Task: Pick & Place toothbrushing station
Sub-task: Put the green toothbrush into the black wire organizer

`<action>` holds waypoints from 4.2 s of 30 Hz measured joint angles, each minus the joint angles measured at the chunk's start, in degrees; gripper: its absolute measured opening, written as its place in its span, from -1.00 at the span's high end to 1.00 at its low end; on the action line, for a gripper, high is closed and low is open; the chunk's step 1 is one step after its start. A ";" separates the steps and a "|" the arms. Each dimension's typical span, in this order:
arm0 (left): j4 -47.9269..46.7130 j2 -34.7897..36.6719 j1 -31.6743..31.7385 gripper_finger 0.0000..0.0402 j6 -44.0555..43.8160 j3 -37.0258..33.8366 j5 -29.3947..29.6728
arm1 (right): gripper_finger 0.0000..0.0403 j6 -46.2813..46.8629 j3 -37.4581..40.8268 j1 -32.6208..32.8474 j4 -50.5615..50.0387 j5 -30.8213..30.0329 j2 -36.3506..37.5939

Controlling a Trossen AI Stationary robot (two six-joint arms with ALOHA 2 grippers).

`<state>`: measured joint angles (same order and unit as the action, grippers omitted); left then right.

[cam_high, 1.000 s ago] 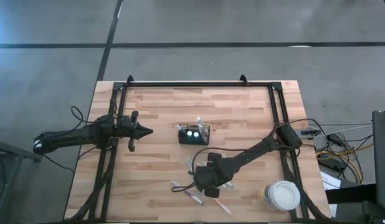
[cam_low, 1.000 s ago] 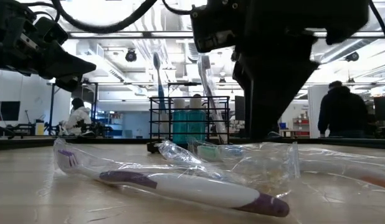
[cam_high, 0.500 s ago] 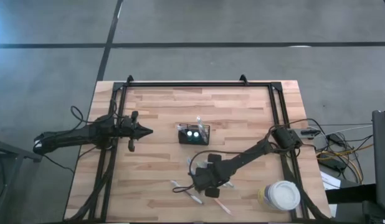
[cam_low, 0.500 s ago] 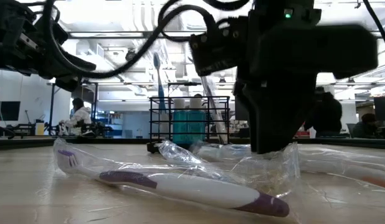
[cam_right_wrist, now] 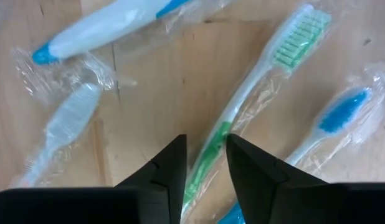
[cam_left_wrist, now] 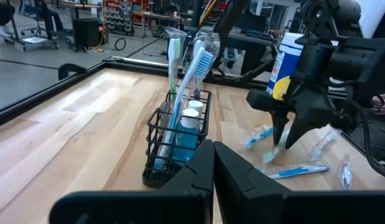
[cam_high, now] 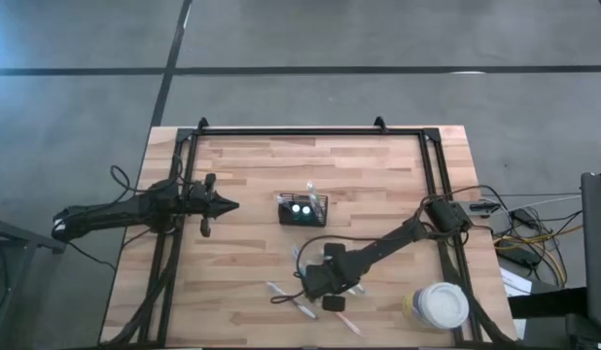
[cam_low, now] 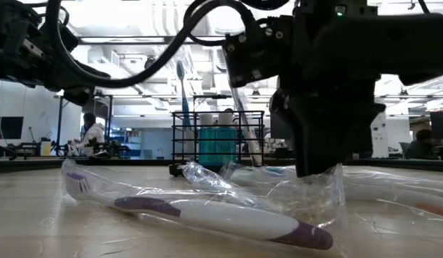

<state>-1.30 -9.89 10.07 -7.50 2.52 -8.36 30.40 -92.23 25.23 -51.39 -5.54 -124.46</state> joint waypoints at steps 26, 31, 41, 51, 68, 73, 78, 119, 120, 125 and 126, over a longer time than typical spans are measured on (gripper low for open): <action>0.20 0.00 0.00 0.97 -0.10 0.00 0.03 | 0.90 -2.59 -0.32 -1.25 1.52 -5.46 0.87; 0.20 0.00 0.00 0.97 -0.10 0.00 0.03 | 0.90 -4.39 -0.82 -0.97 3.18 -6.85 4.09; 0.22 0.02 0.00 0.97 -0.07 0.00 0.05 | 0.91 -5.53 -0.82 -0.97 4.42 -9.23 8.70; 0.40 0.02 0.02 0.97 -0.05 0.00 0.02 | 0.91 -22.24 4.70 -0.96 19.08 -14.57 21.71; 13.77 0.17 0.00 0.97 11.59 0.00 0.06 | 0.91 -35.73 46.51 -2.05 58.11 -15.16 60.30; 21.13 0.17 0.00 0.97 12.05 0.02 0.07 | 0.91 -38.67 54.99 -2.10 66.13 -15.50 65.67; 22.83 0.01 0.00 0.97 10.27 0.02 0.71 | 0.91 -40.74 61.46 -2.94 78.25 -15.50 66.28; 25.60 -43.50 -0.92 -0.02 5.71 30.13 -2.08 | 0.90 -43.36 43.57 -19.96 83.97 0.36 43.31; 25.33 -44.44 -0.92 -0.02 6.04 30.53 -2.09 | 0.90 -43.29 42.87 -20.27 83.94 1.75 43.21; 25.48 -48.50 -0.94 -0.02 6.37 32.99 -2.10 | 0.90 -43.89 41.06 -20.57 82.37 4.11 43.23; 25.53 -49.19 -0.94 -0.02 6.40 33.33 -2.10 | 0.90 -44.02 40.70 -20.57 82.40 4.11 43.23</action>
<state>24.23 -59.08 9.13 -1.10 35.85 -10.46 -13.62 -51.53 4.67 31.01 -1.43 -81.23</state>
